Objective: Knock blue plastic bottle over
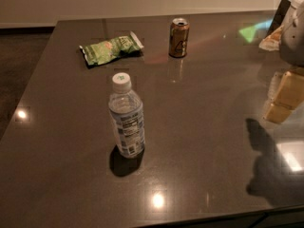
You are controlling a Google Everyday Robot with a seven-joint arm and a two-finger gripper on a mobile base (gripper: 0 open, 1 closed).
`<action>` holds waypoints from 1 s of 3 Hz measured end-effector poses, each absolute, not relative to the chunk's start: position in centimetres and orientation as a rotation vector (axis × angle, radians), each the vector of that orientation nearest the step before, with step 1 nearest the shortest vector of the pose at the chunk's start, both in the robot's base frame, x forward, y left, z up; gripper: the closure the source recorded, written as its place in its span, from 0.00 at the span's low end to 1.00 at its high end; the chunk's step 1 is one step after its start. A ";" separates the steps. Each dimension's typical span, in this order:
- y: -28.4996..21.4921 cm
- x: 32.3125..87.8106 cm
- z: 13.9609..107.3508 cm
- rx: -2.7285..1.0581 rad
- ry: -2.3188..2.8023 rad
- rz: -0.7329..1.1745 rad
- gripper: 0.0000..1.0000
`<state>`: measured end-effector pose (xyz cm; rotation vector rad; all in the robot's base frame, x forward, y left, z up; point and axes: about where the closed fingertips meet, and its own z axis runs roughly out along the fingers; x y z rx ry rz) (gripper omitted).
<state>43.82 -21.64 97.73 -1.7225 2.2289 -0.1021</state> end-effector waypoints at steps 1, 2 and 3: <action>-21.6 43.8 97.7 -1.722 2.229 -0.102 0.00; -20.2 44.2 97.8 -1.711 2.217 -0.081 0.00; -17.1 44.1 97.6 -1.693 2.157 -0.008 0.00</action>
Offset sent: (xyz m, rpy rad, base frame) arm 0.0081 0.0320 -0.0039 0.0506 0.0122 0.0044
